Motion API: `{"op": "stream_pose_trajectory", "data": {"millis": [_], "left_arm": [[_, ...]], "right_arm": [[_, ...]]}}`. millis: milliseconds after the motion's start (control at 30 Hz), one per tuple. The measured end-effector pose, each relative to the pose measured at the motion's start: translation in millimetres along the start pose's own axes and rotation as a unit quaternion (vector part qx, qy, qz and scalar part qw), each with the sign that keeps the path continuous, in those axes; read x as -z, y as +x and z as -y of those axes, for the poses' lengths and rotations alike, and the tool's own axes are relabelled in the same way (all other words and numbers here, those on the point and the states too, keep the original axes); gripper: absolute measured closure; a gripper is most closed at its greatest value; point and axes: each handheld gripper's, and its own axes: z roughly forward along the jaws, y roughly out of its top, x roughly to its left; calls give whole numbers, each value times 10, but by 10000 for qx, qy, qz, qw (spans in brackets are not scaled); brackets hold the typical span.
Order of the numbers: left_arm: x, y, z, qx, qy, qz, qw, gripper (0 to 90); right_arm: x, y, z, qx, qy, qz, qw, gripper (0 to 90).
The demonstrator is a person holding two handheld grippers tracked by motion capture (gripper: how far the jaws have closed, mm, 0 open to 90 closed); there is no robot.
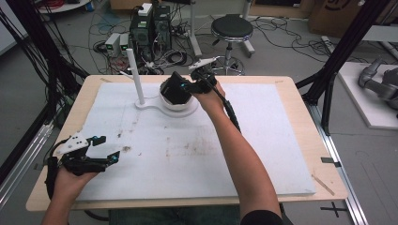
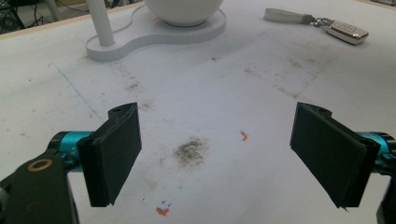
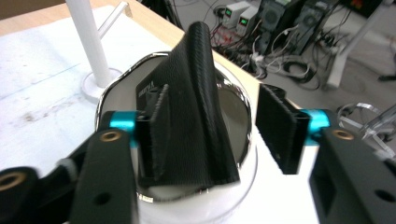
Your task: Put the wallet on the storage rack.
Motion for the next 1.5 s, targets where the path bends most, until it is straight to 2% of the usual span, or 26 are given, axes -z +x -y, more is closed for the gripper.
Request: {"op": "stream_pose_trajectory", "data": {"millis": [200,267,367,433,500,533,567,633,933,1200,1300,1500], "left_arm": [[-38,-33,-26,-57,5,53,10000,164],[-59,-40,-33,-82,12,80,9999,165],[-105,-44,-43,-72,21,129,9999,164],[-148,-46,-62,-86,22,158,9998,164],[-194,-55,-93,-113,10,198,9997,165],[-220,-61,-109,-128,-5,229,9997,164],[-245,-69,-124,-135,-11,248,9996,164],[-301,-78,-154,-147,-36,287,9995,164],[-550,-75,-258,-140,-101,528,9985,164],[-663,-89,-316,-161,-164,620,9978,164],[-668,-89,-319,-175,-179,618,9978,164],[-671,-62,-313,-136,-219,578,9980,164]], "right_arm": [[238,-56,122,2,-102,44,9999,380],[324,-70,168,-9,47,50,10000,343],[498,-66,308,25,-111,92,9999,341],[594,-85,396,-20,22,57,10000,317],[705,-108,506,-77,-84,111,9999,310],[746,-133,534,-167,42,85,9998,294],[789,-152,573,-210,32,97,9997,293],[894,-173,660,-250,-157,134,9995,293],[1247,-246,1046,-433,-286,200,9985,276],[1499,-294,1476,-683,-321,339,9966,248],[1578,-286,1639,-865,-398,369,9948,228],[1642,-299,1860,-1038,-464,357,9929,202]]}}
